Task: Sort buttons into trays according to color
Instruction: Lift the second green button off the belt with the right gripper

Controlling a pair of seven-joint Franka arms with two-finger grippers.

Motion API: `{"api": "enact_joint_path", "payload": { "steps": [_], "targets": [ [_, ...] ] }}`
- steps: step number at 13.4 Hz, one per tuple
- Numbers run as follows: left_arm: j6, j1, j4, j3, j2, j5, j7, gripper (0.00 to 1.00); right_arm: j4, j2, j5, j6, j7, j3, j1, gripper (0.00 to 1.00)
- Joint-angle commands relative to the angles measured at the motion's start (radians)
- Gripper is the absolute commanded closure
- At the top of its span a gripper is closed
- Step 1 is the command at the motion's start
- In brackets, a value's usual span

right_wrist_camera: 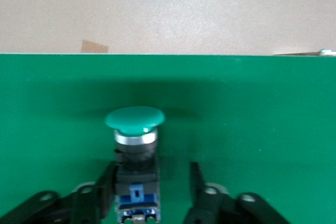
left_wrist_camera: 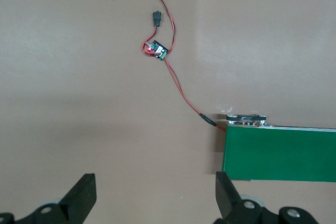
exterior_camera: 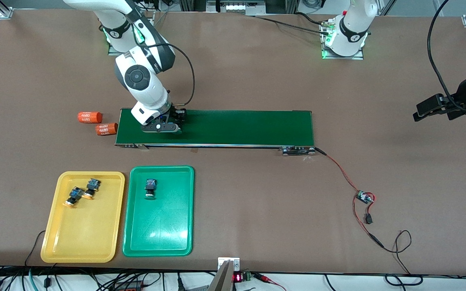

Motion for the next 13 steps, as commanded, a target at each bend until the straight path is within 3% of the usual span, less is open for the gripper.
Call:
{"api": "enact_joint_path", "payload": {
  "steps": [1,2,6,10,13],
  "targets": [
    [0.005,0.004,-0.014,0.004,-0.022,-0.007,0.115,0.00,0.009,0.001,-0.007,-0.002,-0.026,0.007,-0.025,0.87],
    [0.005,0.004,-0.014,0.003,-0.022,-0.007,0.124,0.00,0.019,0.000,-0.007,-0.004,-0.032,0.005,-0.038,0.95],
    [0.005,0.004,-0.012,0.001,-0.024,-0.007,0.098,0.00,0.086,-0.011,-0.005,-0.027,-0.044,-0.007,-0.047,0.97],
    [-0.016,0.002,-0.014,-0.001,-0.024,-0.007,-0.021,0.00,0.325,0.028,0.010,-0.113,-0.164,-0.062,-0.047,0.97],
    [-0.005,0.002,-0.014,-0.001,-0.024,-0.005,-0.014,0.00,0.512,0.160,0.016,-0.116,-0.196,-0.099,-0.047,0.97]
  ]
}}
